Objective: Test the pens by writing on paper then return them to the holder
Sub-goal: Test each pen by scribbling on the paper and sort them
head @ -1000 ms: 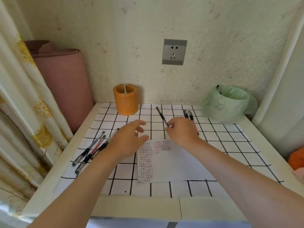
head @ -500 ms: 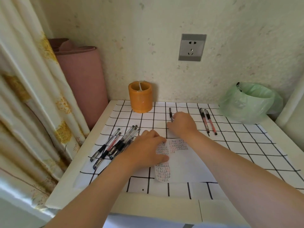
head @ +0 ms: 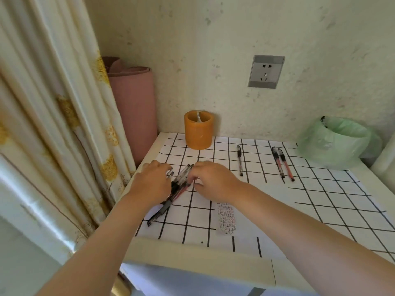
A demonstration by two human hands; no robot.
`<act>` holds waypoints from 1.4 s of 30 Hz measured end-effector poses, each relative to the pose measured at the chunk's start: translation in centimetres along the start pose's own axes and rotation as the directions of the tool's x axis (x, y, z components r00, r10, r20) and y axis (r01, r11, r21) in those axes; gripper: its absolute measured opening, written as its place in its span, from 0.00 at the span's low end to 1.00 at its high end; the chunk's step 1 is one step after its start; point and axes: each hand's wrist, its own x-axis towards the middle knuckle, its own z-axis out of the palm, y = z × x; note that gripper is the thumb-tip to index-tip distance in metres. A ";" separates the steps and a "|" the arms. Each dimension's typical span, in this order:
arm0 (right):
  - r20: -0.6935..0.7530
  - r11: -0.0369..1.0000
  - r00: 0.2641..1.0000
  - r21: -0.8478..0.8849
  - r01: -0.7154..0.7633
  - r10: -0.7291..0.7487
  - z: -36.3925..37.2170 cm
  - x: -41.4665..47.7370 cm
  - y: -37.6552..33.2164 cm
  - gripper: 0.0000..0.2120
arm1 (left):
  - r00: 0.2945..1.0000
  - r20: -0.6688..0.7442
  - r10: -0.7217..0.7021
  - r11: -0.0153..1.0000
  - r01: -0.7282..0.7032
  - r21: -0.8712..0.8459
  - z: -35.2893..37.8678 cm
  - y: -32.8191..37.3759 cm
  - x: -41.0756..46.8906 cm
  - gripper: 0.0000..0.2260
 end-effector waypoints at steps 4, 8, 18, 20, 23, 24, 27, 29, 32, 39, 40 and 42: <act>0.013 0.992 0.992 -0.025 0.123 -0.123 1.2 -0.1 -1.6 0.10 | 0.991 0.098 -0.087 0.996 0.087 0.007 0.0 -2.0 -0.7 0.18; 0.070 0.971 0.983 -0.155 0.181 -0.172 1.7 -0.3 -1.9 0.14 | 0.975 0.206 -0.081 0.994 0.095 -0.060 0.0 -2.6 -1.0 0.20; 0.172 0.897 0.976 -0.399 0.190 -0.130 -0.4 -1.2 -1.2 0.08 | 0.979 0.202 0.001 0.986 0.032 -0.164 0.8 -0.4 -1.1 0.28; 0.181 0.894 0.980 -0.421 0.155 -0.084 -1.0 -1.6 -0.6 0.07 | 0.981 0.195 0.009 0.985 0.025 -0.170 0.8 -0.2 -1.0 0.29; 0.163 0.910 0.986 -0.403 0.100 -0.036 -1.7 -1.9 0.3 0.08 | 0.978 0.209 0.024 0.981 0.017 -0.193 0.9 0.2 -1.0 0.30; 0.150 0.919 0.988 -0.386 0.082 -0.025 -1.9 -2.0 0.5 0.08 | 0.976 0.215 0.028 0.980 0.016 -0.198 1.0 0.3 -1.1 0.30; 0.110 0.937 0.994 -0.343 0.059 -0.023 -2.2 -2.2 0.7 0.09 | 0.977 0.212 0.021 0.986 0.015 -0.167 1.1 0.8 -1.5 0.26; 0.085 0.940 0.995 -0.331 0.080 -0.055 -2.2 -2.3 0.4 0.09 | 0.991 0.134 0.019 0.991 0.000 -0.136 0.8 1.1 -1.7 0.20; 0.025 0.935 0.992 -0.330 0.128 -0.127 -2.5 -2.1 -0.3 0.09 | 0.992 0.048 0.120 0.964 -0.105 -0.245 0.4 1.8 -1.8 0.18; 0.081 0.967 0.994 -0.235 0.094 -0.077 -4.5 -2.5 0.8 0.09 | 0.959 0.174 0.225 0.959 -0.187 -0.212 1.4 3.0 -2.2 0.18; 0.100 0.971 0.993 -0.223 0.081 -0.060 -4.7 -2.8 1.1 0.11 | 0.956 0.183 0.232 0.958 -0.192 -0.211 1.5 3.1 -2.2 0.19; 0.112 0.977 0.993 -0.208 0.056 -0.034 -5.2 -3.3 1.5 0.12 | 0.949 0.186 0.255 0.954 -0.216 -0.207 1.5 3.2 -2.1 0.20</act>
